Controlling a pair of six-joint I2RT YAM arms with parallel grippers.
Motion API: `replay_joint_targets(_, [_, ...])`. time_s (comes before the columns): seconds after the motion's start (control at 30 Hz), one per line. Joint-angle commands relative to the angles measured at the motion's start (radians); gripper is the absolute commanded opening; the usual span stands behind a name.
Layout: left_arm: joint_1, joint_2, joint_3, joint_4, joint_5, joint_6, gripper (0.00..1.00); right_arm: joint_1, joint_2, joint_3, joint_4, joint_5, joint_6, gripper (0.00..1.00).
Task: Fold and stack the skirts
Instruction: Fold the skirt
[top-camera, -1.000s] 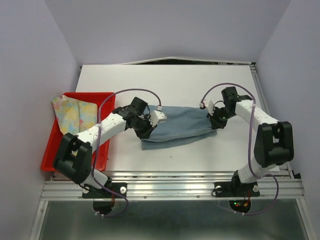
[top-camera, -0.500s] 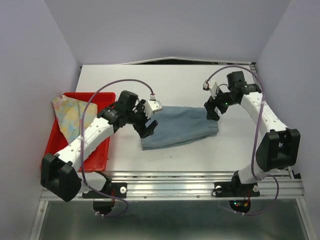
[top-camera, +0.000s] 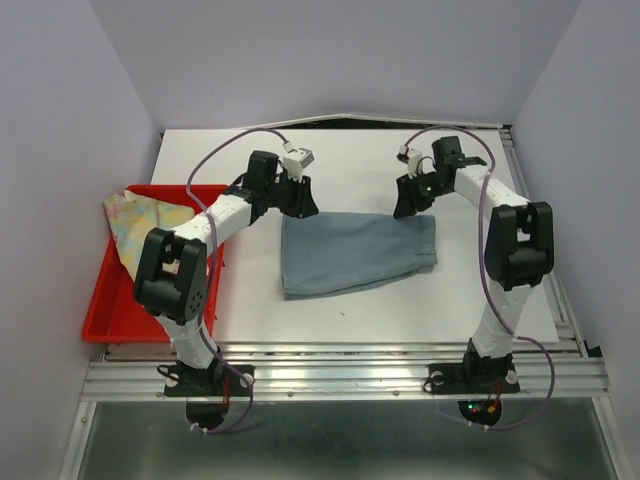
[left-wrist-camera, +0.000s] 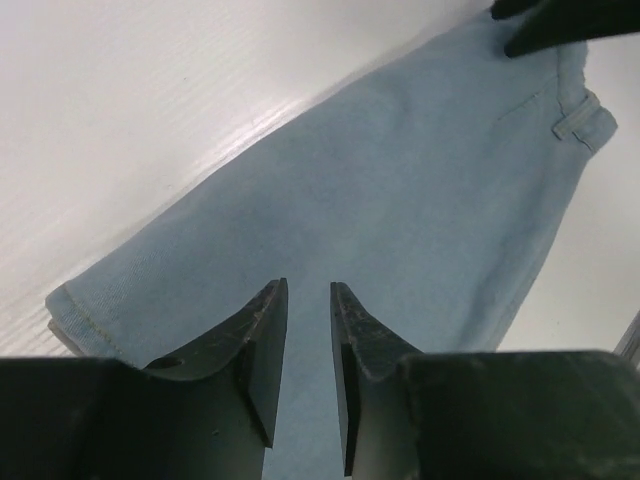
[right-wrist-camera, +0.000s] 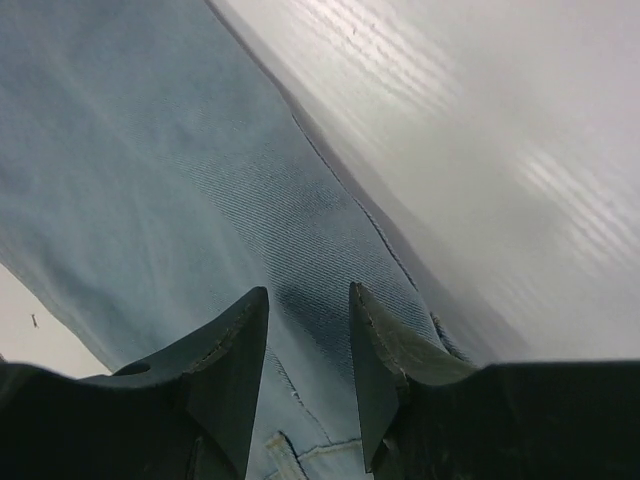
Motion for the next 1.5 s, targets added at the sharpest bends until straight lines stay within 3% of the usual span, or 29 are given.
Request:
replay_joint_targets(0.0, [0.032,0.065,0.028,0.136,0.033,-0.144,0.35,0.006,0.015,-0.023,0.052,0.018,0.026,0.44])
replay_joint_targets(0.13, [0.102,0.194,0.041,0.199,0.011,-0.193,0.33,0.006,0.043,-0.101,0.110,0.114,0.000,0.47])
replay_joint_targets(0.3, [0.130,0.354,0.156,0.114,-0.025,-0.157,0.28,0.006,0.049,-0.199,0.110,0.134,0.007,0.52])
replay_joint_targets(0.47, [0.132,0.409,0.225,0.075,-0.070,-0.123,0.26,0.006,-0.001,-0.293,0.121,0.140,0.027,0.57])
replay_joint_targets(0.53, [0.147,0.411,0.253,0.081,-0.105,-0.120,0.24,0.006,-0.039,-0.333,0.130,0.157,0.035,0.62])
replay_joint_targets(0.6, [0.162,0.423,0.319,0.063,-0.122,-0.118,0.22,0.006,-0.067,-0.339,0.133,0.201,0.035,0.73])
replay_joint_targets(0.67, [0.175,0.444,0.373,0.006,-0.133,-0.095,0.21,-0.006,-0.121,-0.331,0.135,0.227,0.030,0.76])
replay_joint_targets(0.87, [0.167,0.291,0.433,-0.052,-0.050,0.099,0.53,-0.035,-0.241,-0.210,0.128,0.243,0.044,0.81])
replay_joint_targets(0.97, [0.129,0.158,0.382,-0.136,-0.070,0.181,0.56,-0.035,-0.254,-0.138,0.106,0.247,0.012,0.78])
replay_joint_targets(1.1, [0.005,-0.026,0.165,-0.202,-0.137,0.241,0.56,-0.035,-0.209,-0.088,0.070,0.321,-0.072,0.57])
replay_joint_targets(1.17, [-0.046,-0.065,0.092,-0.212,-0.168,0.248,0.54,-0.035,-0.190,-0.081,0.046,0.345,-0.111,0.51])
replay_joint_targets(1.3, [-0.153,-0.103,-0.076,-0.221,-0.193,0.222,0.53,-0.044,-0.140,-0.091,0.003,0.414,-0.209,0.50])
replay_joint_targets(1.47, [-0.227,-0.017,-0.101,-0.293,-0.222,0.222,0.50,-0.054,-0.078,-0.115,-0.035,0.418,-0.281,0.49])
